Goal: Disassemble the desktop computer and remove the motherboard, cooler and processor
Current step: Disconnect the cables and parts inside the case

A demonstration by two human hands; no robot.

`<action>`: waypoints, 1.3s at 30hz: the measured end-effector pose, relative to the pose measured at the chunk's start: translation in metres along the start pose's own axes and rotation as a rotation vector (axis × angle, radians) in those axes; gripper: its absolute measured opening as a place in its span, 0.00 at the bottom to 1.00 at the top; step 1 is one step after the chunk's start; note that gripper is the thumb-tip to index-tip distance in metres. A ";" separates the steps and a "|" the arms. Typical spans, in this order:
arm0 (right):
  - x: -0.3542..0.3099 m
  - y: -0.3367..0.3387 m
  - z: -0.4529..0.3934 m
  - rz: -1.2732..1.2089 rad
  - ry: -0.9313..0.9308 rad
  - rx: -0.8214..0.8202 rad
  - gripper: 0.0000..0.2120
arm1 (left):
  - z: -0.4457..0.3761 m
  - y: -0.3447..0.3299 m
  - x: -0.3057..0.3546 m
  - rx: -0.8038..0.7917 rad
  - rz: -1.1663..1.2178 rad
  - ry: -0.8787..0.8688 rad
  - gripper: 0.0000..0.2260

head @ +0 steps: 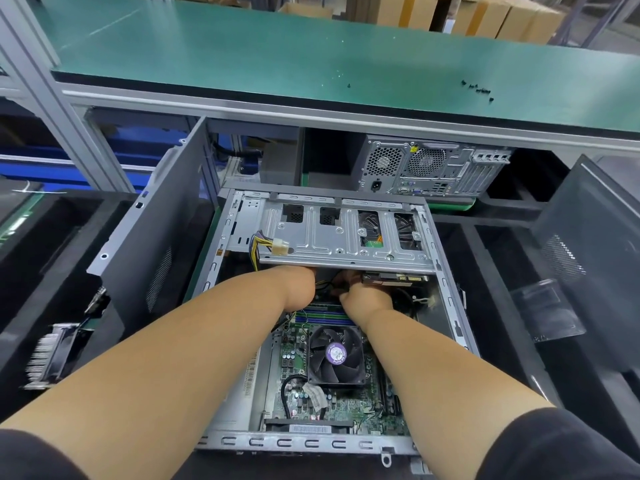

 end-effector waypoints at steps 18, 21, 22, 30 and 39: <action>-0.001 0.005 0.003 0.018 0.008 0.019 0.23 | 0.004 0.001 0.002 -0.024 0.019 0.010 0.15; -0.002 0.005 0.006 0.024 0.044 0.063 0.23 | 0.005 0.002 0.002 -0.028 0.040 0.020 0.15; -0.001 0.003 0.005 0.018 0.034 0.047 0.23 | 0.005 0.002 0.003 -0.029 0.025 0.010 0.15; -0.004 0.006 0.008 -0.018 0.050 0.036 0.22 | 0.007 0.003 0.002 -0.021 0.105 0.039 0.15; -0.006 0.008 0.008 -0.037 0.035 -0.003 0.24 | 0.007 0.001 -0.001 -0.045 0.155 0.061 0.14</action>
Point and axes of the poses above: each hand's wrist, its own z-axis away from the middle knuckle, its own y-axis out of the back of the hand, x = y × z, the point moved 7 cm from there along -z, towards the middle knuckle, and after that the axes turned 1 degree about -z, right-handed, at the moved point
